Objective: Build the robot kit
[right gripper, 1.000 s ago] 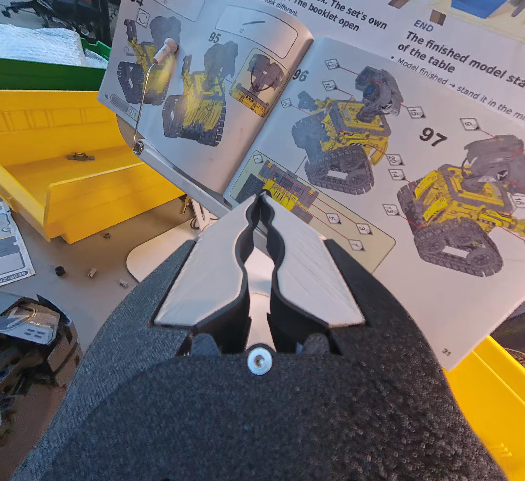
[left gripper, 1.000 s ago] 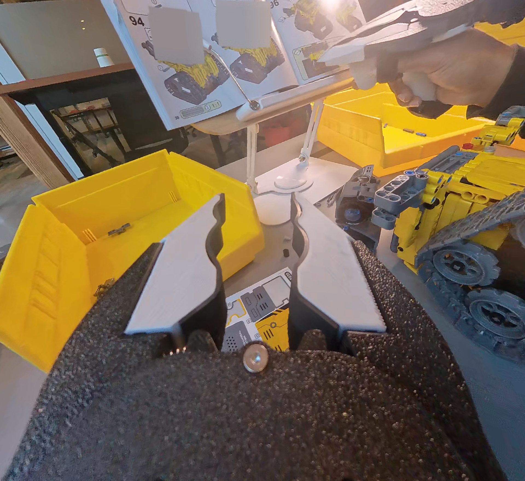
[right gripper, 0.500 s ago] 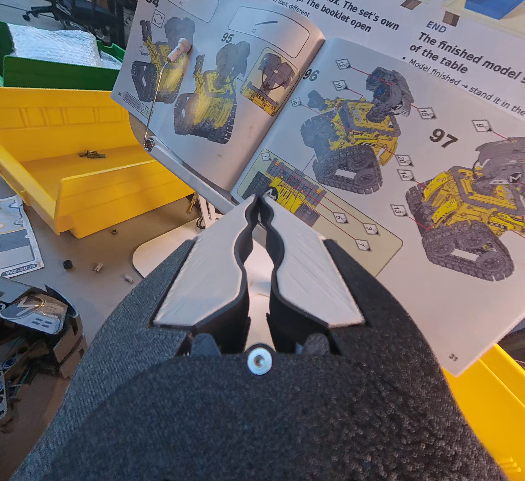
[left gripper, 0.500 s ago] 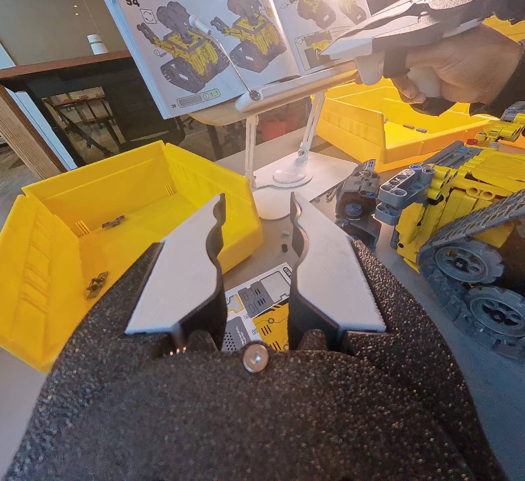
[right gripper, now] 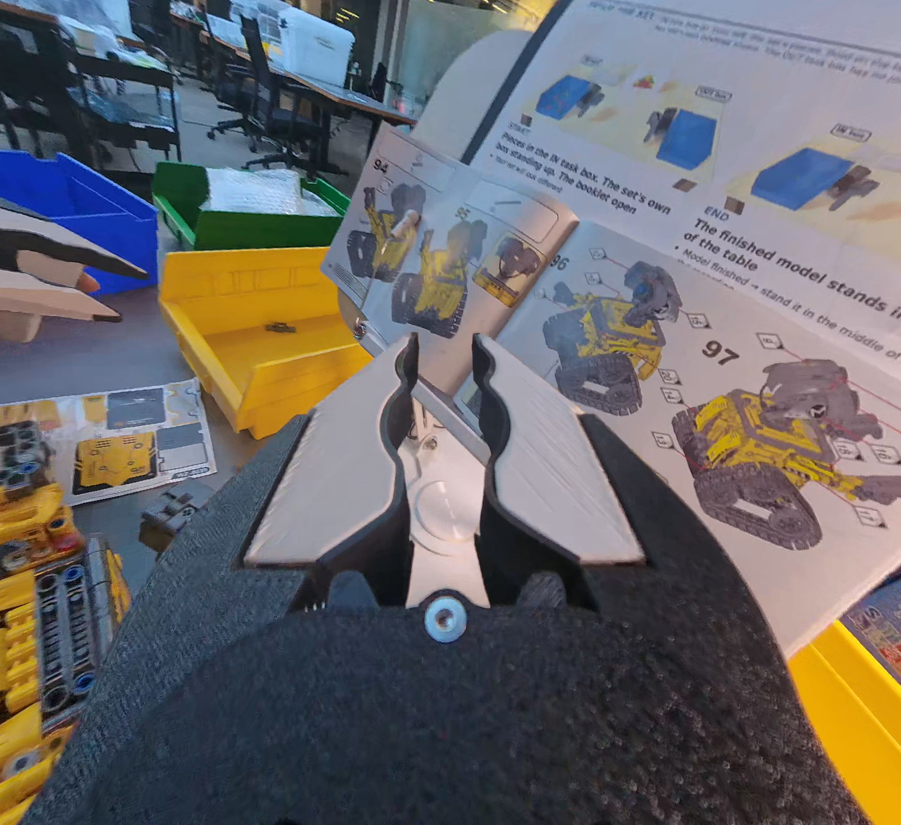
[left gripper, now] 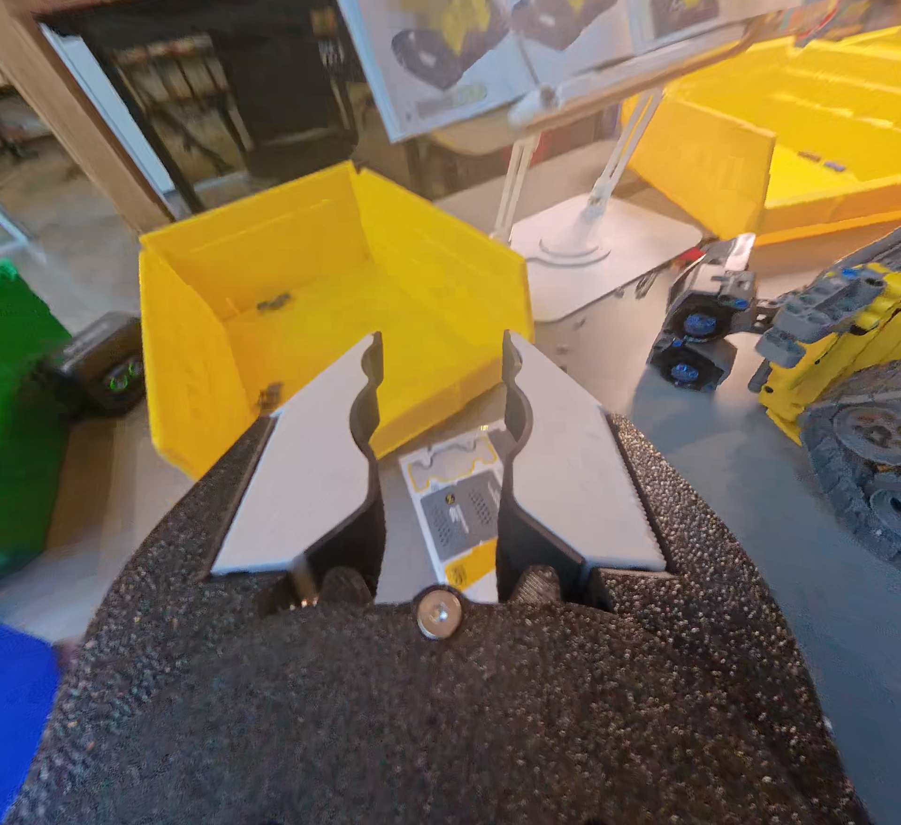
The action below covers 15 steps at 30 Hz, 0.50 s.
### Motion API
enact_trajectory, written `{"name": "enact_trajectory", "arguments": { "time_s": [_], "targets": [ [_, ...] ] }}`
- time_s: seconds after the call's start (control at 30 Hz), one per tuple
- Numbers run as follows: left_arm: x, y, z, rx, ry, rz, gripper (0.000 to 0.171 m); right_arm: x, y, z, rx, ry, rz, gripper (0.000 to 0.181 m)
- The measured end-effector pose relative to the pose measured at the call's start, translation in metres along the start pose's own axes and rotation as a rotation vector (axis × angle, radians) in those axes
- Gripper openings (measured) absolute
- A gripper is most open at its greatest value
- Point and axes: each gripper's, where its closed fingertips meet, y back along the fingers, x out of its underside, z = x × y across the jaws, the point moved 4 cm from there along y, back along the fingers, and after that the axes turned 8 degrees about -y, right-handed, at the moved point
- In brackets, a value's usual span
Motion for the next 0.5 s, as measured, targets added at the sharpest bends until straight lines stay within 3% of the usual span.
{"name": "enact_trajectory", "arguments": {
  "time_s": [0.1, 0.23, 0.37, 0.5],
  "targets": [
    [0.035, 0.009, -0.003, 0.056, 0.088, 0.263, 0.055, -0.015, 0.011, 0.014, -0.042, 0.017, -0.029, 0.023],
    [0.077, 0.025, -0.021, 0.148, 0.161, 0.465, 0.065, -0.022, 0.020, 0.037, -0.115, 0.023, -0.018, 0.024],
    [0.104, 0.023, -0.035, 0.185, 0.181, 0.537, 0.072, -0.014, 0.031, 0.057, -0.154, 0.048, 0.028, 0.024],
    [0.106, 0.018, -0.040, 0.179, 0.102, 0.562, 0.066, 0.001, 0.047, 0.069, -0.145, 0.078, 0.080, 0.024]
  ]
}}
